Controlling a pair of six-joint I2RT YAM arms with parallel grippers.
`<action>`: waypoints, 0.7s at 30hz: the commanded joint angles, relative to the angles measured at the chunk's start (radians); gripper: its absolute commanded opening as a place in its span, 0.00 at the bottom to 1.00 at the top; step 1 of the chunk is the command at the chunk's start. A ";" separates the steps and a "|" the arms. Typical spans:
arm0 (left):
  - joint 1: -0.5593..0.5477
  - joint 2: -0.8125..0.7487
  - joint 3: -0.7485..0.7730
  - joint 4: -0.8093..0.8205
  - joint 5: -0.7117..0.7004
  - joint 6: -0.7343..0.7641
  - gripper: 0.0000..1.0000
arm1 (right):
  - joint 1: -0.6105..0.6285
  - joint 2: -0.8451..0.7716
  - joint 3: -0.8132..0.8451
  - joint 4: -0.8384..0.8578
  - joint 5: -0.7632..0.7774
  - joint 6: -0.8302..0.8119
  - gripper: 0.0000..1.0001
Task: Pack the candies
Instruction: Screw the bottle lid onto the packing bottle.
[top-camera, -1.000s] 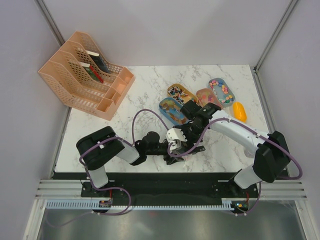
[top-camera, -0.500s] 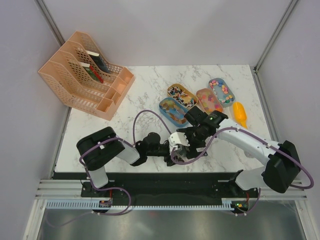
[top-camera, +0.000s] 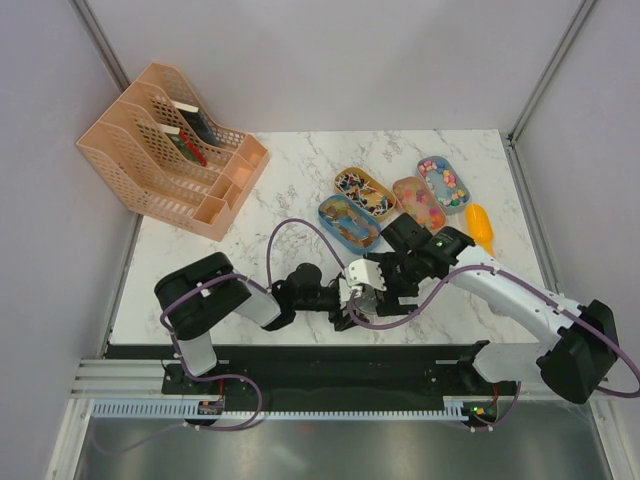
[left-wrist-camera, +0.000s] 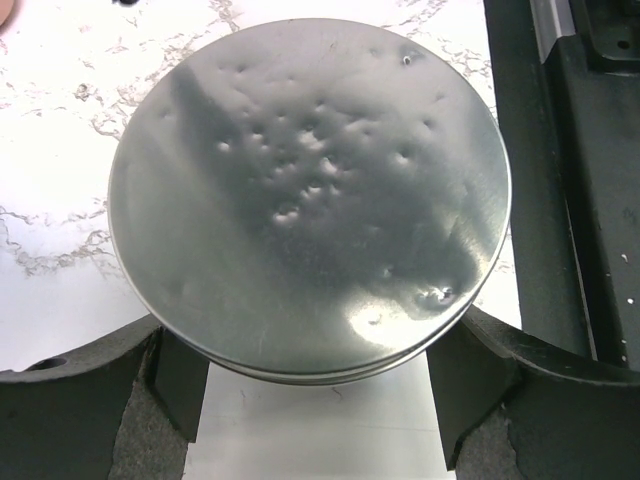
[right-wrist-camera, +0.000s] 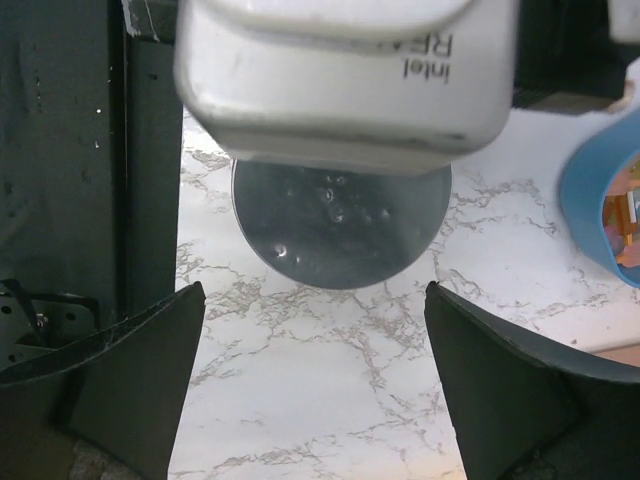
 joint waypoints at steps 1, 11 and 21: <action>0.010 0.054 0.002 -0.131 -0.080 0.025 0.32 | -0.006 0.024 0.032 0.036 -0.021 -0.011 0.98; 0.003 0.052 -0.004 -0.132 -0.057 0.025 0.32 | -0.006 0.127 0.101 0.056 -0.080 -0.117 0.98; 0.003 0.054 -0.003 -0.132 -0.067 0.026 0.32 | -0.006 0.189 0.131 -0.010 -0.145 -0.194 0.98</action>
